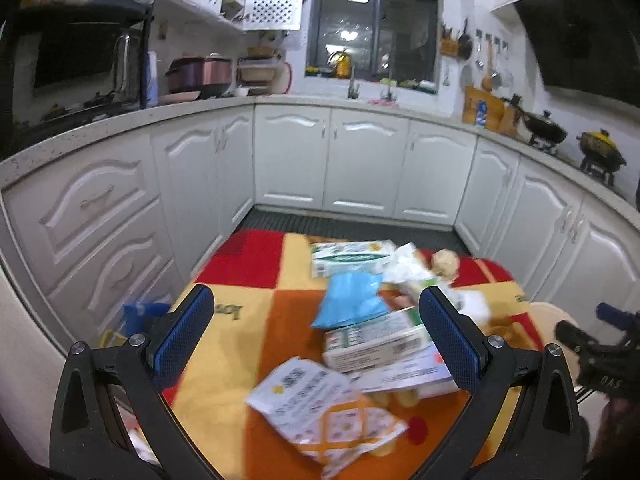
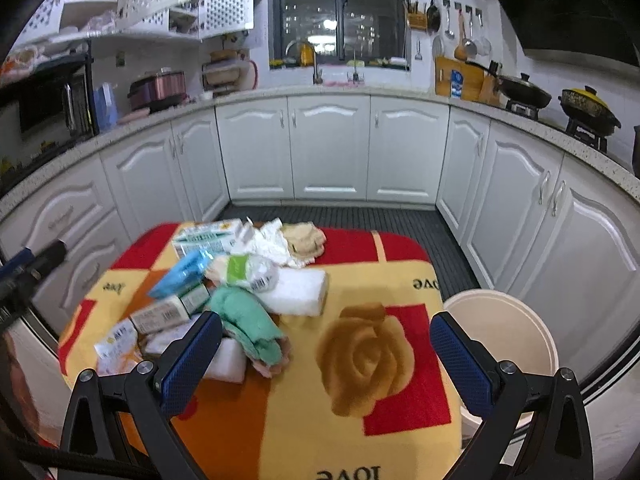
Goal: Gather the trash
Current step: 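Lower the left gripper onto the blue wrapper and close it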
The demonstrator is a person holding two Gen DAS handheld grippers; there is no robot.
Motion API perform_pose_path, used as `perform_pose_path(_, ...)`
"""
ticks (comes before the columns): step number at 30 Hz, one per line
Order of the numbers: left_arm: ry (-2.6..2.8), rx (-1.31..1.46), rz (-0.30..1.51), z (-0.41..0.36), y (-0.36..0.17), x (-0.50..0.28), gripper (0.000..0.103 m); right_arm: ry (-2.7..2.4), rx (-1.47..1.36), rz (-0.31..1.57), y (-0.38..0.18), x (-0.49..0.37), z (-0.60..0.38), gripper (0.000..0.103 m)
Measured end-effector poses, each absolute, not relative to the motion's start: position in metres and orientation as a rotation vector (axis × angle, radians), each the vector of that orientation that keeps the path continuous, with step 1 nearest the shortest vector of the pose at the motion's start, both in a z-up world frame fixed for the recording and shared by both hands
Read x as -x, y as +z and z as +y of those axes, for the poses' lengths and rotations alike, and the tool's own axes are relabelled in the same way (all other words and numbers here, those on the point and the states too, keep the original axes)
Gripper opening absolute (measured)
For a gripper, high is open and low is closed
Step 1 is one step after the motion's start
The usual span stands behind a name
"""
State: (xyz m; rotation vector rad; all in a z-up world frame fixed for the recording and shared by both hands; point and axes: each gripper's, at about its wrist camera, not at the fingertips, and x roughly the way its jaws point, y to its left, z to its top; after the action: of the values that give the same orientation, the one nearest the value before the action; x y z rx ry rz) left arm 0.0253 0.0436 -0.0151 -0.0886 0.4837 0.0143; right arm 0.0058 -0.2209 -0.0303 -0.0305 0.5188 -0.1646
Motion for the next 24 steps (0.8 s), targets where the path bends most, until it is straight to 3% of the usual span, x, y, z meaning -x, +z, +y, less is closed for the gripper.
perform_pose_path(11,-0.018,-0.008,0.613,0.071,-0.043,-0.037,0.102,-0.118,0.057,0.809,-0.051,-0.059,-0.227,0.103)
perform_pose_path(20,-0.051,0.056,0.750,0.082,-0.064,-0.065,0.102,-0.015,-0.047,0.728,-0.045,-0.074,-0.230,0.103)
perform_pose_path(24,-0.097,0.103,0.789,0.073,-0.062,-0.096,0.102,0.018,-0.095,0.727,-0.043,-0.093,-0.229,0.097)
